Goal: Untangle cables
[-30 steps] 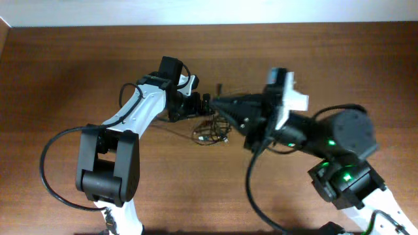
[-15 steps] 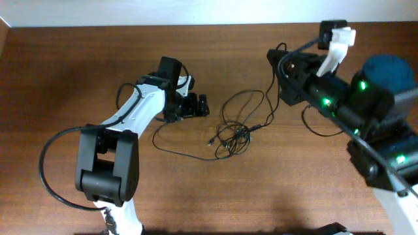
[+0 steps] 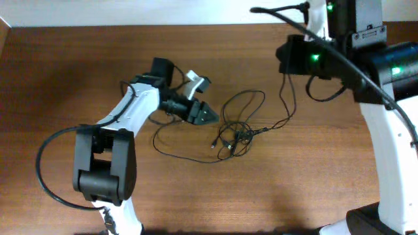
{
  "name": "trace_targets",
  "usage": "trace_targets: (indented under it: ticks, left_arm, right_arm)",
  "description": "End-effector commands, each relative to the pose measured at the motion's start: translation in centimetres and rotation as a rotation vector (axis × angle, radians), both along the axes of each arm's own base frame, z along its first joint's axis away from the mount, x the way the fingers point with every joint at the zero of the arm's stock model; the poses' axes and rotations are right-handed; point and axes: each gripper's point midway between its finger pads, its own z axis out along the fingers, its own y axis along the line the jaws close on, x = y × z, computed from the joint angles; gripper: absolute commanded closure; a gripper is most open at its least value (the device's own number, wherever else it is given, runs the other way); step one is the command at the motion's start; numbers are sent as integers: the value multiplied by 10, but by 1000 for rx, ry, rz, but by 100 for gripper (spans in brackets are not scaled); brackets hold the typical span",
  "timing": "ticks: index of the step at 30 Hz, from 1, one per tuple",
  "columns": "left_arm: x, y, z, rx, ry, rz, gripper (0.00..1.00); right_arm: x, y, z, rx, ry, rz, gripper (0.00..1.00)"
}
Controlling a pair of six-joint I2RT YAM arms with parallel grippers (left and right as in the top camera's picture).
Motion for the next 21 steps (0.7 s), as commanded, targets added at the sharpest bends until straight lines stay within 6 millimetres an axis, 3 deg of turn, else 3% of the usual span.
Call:
trace_targets:
  ticks: [1,4,9,11,13,15,17,21]
  left_arm:
    - [-16,-25,-5,45,-58,-105,25]
    - [-30,-40,-9,70,-58,-157,24]
    - [-73,-64,-22,159,-77,-335,38]
    - [-81,-68,-31,234,-103,-374,43]
    - [-88,-74,-35,251,-111,-399,63]
    - [-86,-73,-43,300,-126,-400,100]
    - [-76,-63,-53,381,-126,-350,100]
    - [-67,-52,-57,425,-130,-319,100]
  right_arm:
    - [-5,-18,4,-22,3,-33,96]
    - [-7,-20,1,-48,8,-11,96]
    - [-7,-20,0,-52,7,-6,96]
    - [-7,-20,0,-53,7,-5,96]
    - [-7,-20,0,-54,6,-4,96]
    - [-3,-19,6,-44,-22,-1,96]
    - [-1,-18,41,1,-143,3,96]
    - [-19,-44,140,24,-463,-58,96]
